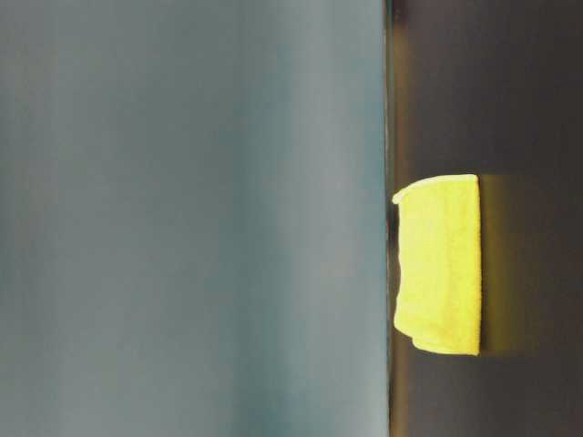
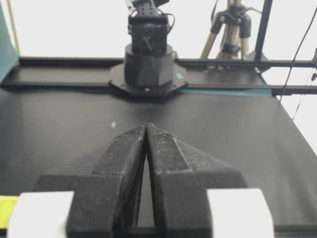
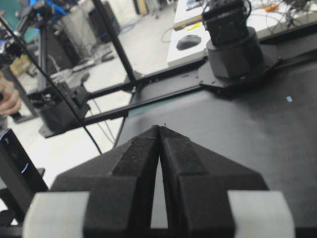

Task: Push a yellow cloth with the left arm to wipe the desk.
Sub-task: 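Move the left gripper forward and lower it onto the yellow cloth, then press the left gripper on the cloth and drag it toward the near side, then keep pushing the cloth with the left gripper toward the near-left corner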

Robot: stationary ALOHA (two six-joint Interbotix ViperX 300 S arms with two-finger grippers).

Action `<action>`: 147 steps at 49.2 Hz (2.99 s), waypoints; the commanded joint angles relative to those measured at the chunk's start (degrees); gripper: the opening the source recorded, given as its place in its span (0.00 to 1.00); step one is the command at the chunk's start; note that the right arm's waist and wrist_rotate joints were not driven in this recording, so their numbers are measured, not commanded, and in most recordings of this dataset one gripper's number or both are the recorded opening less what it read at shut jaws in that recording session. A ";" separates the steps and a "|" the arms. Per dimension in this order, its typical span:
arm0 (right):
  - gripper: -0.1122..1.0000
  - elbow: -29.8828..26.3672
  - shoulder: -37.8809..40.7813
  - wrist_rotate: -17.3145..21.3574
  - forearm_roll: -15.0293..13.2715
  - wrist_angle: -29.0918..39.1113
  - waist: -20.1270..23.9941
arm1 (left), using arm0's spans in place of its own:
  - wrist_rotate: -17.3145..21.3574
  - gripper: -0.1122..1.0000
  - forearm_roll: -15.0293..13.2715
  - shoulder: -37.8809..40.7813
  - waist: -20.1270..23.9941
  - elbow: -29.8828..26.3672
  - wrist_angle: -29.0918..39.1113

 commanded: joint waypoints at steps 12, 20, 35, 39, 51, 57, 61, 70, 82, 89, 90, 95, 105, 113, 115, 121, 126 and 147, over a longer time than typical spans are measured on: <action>0.10 -0.62 0.70 0.00 0.09 0.97 0.09 | -0.35 0.11 2.46 13.36 9.14 -4.92 -0.09; 0.10 -0.62 0.62 0.09 0.09 2.02 0.09 | -0.44 0.11 2.37 21.01 14.68 -6.94 -0.62; 0.10 -0.62 0.62 0.09 0.09 1.76 0.09 | -0.53 0.23 2.46 43.68 18.90 -17.75 -2.20; 0.10 -0.62 0.53 0.00 0.09 1.93 0.09 | -0.53 0.40 2.37 49.57 19.95 -21.71 -1.93; 0.10 -0.62 0.26 0.09 0.35 1.93 0.09 | -0.53 0.87 2.37 63.46 22.94 -31.11 -1.85; 0.10 -0.62 0.26 0.09 0.44 1.85 0.09 | -0.79 0.84 2.37 68.55 24.79 -34.01 -1.85; 0.10 -0.62 0.35 0.09 0.44 2.02 0.00 | -1.14 0.83 2.37 71.28 25.75 -35.24 -1.85; 0.10 -0.35 0.35 0.00 0.35 2.02 0.09 | -1.23 0.83 2.37 74.36 27.33 -36.12 -1.85; 0.10 0.00 0.53 0.00 0.44 2.02 0.09 | -1.23 0.83 2.37 74.88 27.51 -34.10 -1.23; 0.10 0.00 0.44 0.09 0.44 2.02 0.00 | -1.41 0.83 2.37 74.53 27.16 -31.55 -1.67; 0.10 0.00 0.44 0.00 0.44 2.02 0.09 | -1.41 0.83 2.37 74.36 27.07 -31.03 -1.76; 0.10 0.00 0.35 0.00 0.44 2.02 0.09 | -1.49 0.84 2.37 73.30 25.84 -28.56 -2.72; 0.10 0.00 0.18 0.09 0.44 2.11 0.09 | -2.46 0.84 2.37 69.08 20.83 -22.85 -6.77; 0.10 0.00 0.26 0.00 0.44 2.20 0.00 | -2.81 0.84 2.37 65.65 17.49 -18.11 -7.56; 0.10 0.09 0.18 0.00 0.44 2.11 0.09 | -2.99 0.84 2.37 64.78 16.70 -17.14 -7.56; 0.10 0.09 0.26 0.00 0.70 2.11 0.09 | -3.08 0.84 2.37 62.84 13.97 -14.85 -7.38; 0.10 0.00 0.26 0.00 0.88 2.11 0.09 | -2.99 0.84 2.46 62.05 11.34 -12.74 -7.29; 0.10 0.00 0.18 0.09 0.97 2.02 0.09 | -3.43 0.84 2.37 61.61 -2.72 -9.14 -7.03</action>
